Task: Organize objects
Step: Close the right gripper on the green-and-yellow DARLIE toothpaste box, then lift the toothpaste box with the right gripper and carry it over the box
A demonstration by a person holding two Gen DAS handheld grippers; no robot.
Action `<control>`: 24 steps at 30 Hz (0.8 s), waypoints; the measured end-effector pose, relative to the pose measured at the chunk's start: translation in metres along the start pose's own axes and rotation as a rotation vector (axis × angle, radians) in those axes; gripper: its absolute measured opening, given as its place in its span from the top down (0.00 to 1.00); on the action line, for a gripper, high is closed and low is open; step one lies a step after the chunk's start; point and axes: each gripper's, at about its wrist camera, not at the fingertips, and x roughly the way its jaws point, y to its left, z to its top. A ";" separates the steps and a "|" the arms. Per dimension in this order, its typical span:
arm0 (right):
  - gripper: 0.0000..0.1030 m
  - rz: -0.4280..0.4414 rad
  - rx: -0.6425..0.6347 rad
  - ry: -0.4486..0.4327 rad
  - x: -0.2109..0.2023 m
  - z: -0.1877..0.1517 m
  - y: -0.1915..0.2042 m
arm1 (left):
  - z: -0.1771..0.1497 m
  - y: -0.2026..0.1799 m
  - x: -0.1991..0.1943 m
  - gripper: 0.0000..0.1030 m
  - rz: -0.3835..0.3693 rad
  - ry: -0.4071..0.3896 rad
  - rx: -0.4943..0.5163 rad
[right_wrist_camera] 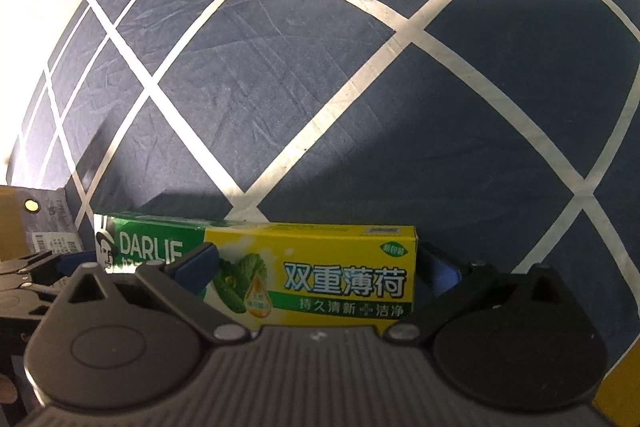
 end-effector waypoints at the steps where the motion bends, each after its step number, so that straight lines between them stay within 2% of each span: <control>1: 0.00 -0.001 0.002 0.000 0.000 0.000 0.001 | 0.000 0.000 0.000 0.00 0.001 0.000 -0.004; 12: 0.00 0.010 -0.004 -0.044 -0.025 -0.002 0.012 | -0.001 -0.010 -0.030 0.00 0.032 -0.069 -0.012; 24: 0.00 0.044 -0.154 -0.141 -0.086 -0.012 0.065 | -0.028 -0.006 -0.108 0.00 0.086 -0.229 -0.077</control>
